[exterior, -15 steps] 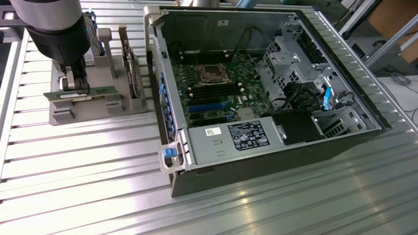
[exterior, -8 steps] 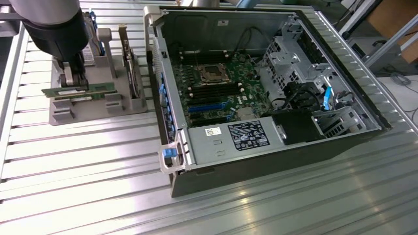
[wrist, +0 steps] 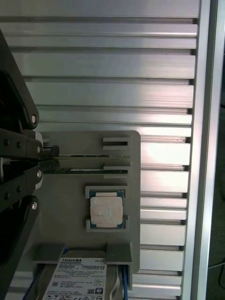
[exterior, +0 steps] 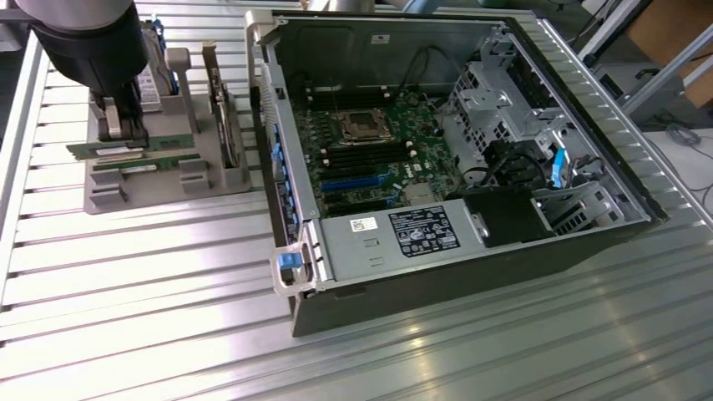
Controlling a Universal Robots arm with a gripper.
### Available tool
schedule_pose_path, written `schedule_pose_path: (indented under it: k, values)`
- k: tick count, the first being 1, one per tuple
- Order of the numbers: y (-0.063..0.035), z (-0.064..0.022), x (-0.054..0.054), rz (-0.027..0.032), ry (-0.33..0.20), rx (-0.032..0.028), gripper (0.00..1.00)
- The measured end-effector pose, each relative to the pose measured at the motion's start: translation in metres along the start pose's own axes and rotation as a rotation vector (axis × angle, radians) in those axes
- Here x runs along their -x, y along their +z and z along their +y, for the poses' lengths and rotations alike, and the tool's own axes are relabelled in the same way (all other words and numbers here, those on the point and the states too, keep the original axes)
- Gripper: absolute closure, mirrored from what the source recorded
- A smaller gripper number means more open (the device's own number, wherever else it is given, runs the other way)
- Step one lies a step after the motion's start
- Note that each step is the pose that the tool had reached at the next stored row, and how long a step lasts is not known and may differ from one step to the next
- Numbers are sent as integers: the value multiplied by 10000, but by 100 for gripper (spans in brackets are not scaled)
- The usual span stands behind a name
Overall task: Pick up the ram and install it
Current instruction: 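Pick up the ram and move it above insertion slot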
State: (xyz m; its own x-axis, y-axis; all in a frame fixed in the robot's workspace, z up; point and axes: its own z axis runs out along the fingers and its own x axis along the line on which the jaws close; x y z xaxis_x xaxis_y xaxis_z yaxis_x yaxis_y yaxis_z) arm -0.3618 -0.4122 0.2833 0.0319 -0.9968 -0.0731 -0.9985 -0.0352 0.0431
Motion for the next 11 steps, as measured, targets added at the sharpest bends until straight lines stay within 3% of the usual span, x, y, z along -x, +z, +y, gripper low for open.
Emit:
schedule_pose_path:
  k: [11]
  values:
    - [-101, 5, 7, -92, -4, -3, 88]
